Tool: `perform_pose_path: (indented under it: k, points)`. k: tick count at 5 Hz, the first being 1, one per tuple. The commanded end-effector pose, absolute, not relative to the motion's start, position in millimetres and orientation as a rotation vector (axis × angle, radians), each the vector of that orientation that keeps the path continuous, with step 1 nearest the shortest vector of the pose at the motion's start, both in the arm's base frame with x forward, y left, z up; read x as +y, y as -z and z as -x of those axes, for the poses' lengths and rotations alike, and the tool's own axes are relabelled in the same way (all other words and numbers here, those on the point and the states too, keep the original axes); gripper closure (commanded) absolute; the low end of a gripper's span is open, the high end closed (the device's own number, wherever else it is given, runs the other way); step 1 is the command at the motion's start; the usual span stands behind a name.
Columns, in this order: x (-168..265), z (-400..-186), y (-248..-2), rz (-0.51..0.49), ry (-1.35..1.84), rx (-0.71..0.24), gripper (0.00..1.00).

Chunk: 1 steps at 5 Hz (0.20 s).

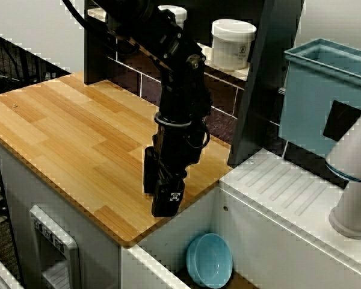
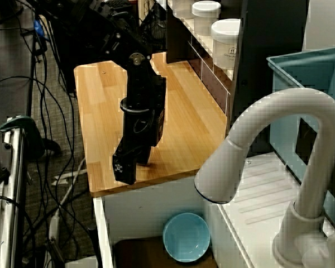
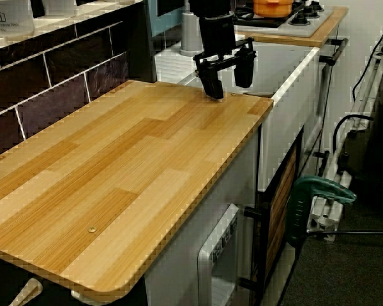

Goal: Push into sink

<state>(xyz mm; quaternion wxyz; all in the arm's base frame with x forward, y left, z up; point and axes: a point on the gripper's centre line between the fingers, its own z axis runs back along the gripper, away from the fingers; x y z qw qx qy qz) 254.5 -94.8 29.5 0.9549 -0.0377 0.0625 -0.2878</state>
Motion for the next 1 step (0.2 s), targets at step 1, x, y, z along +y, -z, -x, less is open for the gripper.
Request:
perform_pose_path:
  k: [1]
  points:
    - [-92.3, -262.3, -42.5, 0.079, 0.584, 0.075, 0.0]
